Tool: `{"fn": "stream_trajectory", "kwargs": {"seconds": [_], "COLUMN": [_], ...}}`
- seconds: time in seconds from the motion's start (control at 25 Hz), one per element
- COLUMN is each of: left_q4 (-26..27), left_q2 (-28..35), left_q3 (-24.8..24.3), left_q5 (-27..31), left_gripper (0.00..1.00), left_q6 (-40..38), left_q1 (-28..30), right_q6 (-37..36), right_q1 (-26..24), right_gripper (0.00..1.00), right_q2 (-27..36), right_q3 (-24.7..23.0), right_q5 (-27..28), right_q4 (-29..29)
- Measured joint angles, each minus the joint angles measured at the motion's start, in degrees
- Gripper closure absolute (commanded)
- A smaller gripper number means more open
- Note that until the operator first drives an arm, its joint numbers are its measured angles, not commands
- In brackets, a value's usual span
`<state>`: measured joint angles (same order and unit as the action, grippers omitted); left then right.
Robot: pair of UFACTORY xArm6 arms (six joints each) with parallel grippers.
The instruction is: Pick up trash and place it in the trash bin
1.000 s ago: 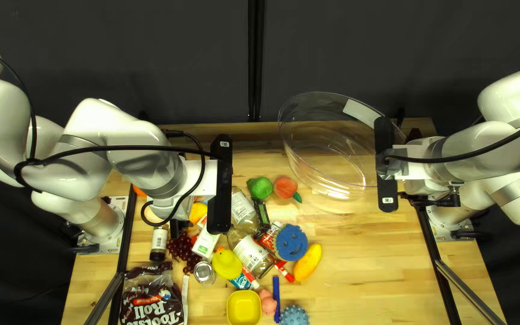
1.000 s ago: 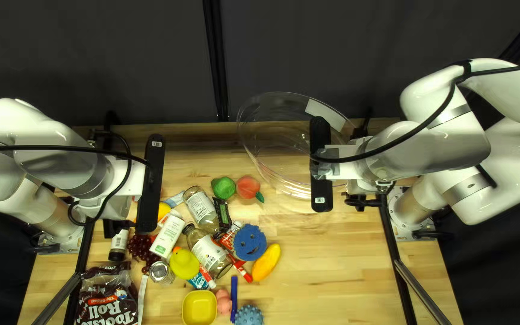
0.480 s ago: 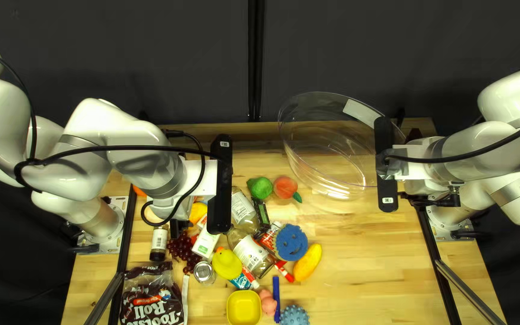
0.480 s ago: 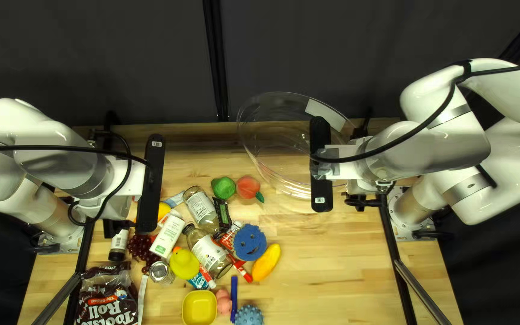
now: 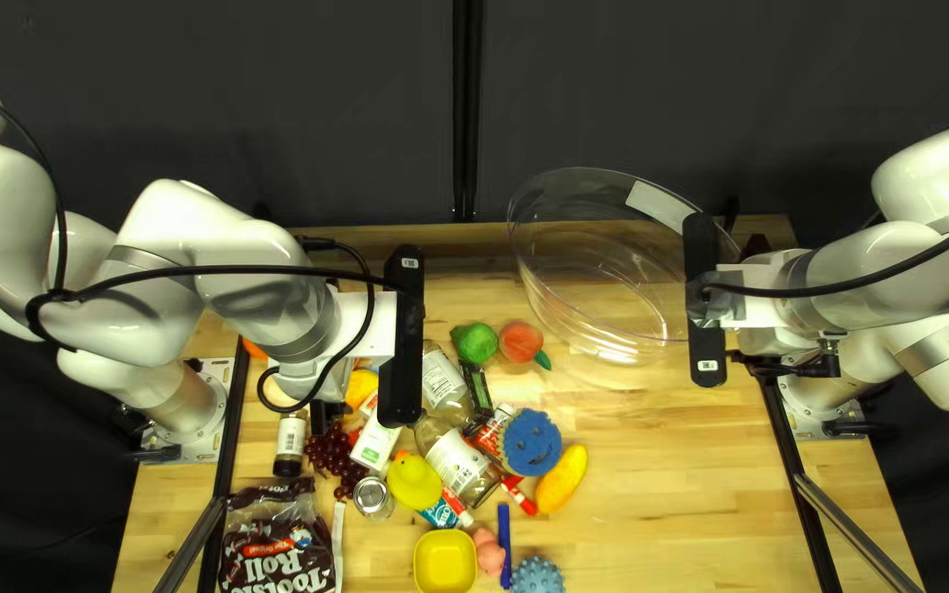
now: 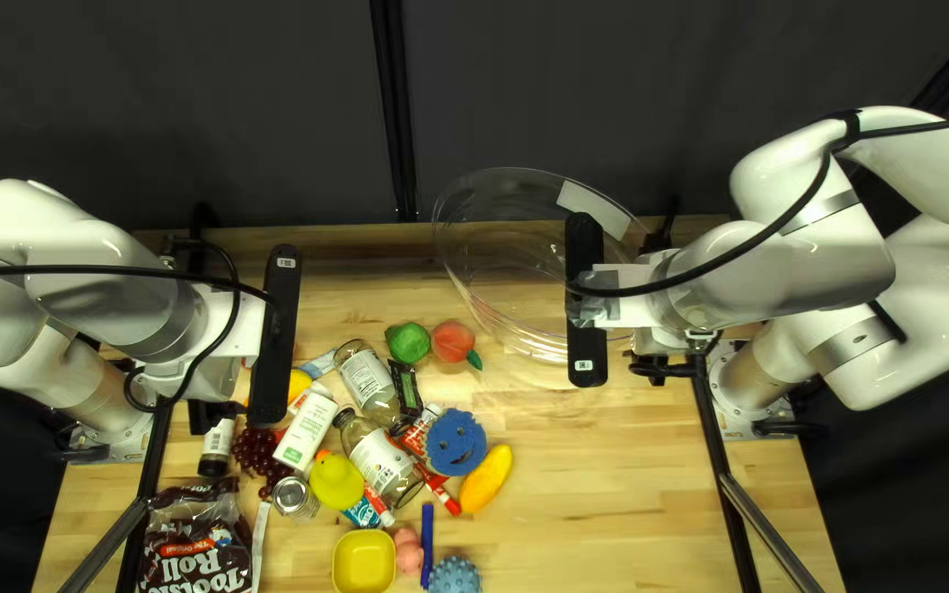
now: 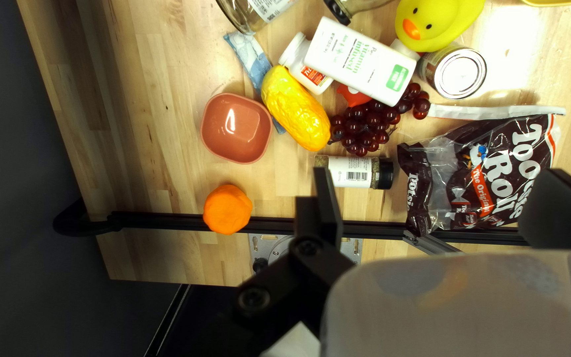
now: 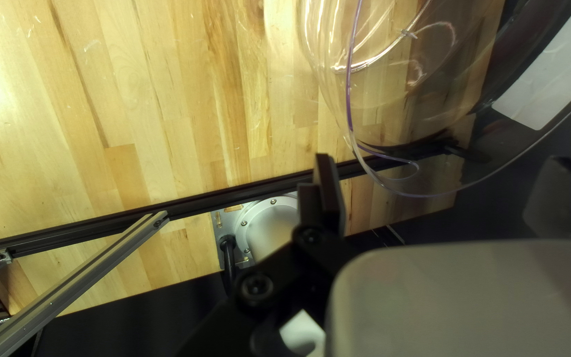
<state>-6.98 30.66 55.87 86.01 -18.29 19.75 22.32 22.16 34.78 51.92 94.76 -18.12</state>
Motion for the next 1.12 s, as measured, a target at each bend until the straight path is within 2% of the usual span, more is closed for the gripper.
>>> {"fn": "stream_trajectory", "kwargs": {"seconds": [0.16,0.32,0.56,0.76,1.12], "left_q4": [0.6,0.4,0.3,-0.2,-0.2], "left_q2": [1.8,2.8,0.5,0.1,0.3], "left_q3": [-0.9,0.0,3.9,3.8,3.7], "left_q5": [1.5,5.6,10.2,10.0,10.0], "left_gripper": [0.00,0.00,0.00,0.00,0.00], "left_q6": [-0.1,-0.5,-1.0,-1.2,-1.1], "left_q1": [-1.5,-2.1,-2.0,-1.5,-1.5], "right_q6": [0.0,-0.2,-5.4,-9.2,-9.6], "right_q1": [0.0,0.2,-0.8,-3.6,-3.9], "right_gripper": [0.00,0.00,0.00,0.00,0.00], "right_q2": [0.0,0.0,-2.1,-2.9,-2.8], "right_q3": [0.0,-0.1,-1.8,-3.0,-3.1], "right_q5": [0.0,-0.2,-7.8,-12.2,-12.5], "right_q4": [0.0,-0.3,-0.4,1.0,1.2]}}
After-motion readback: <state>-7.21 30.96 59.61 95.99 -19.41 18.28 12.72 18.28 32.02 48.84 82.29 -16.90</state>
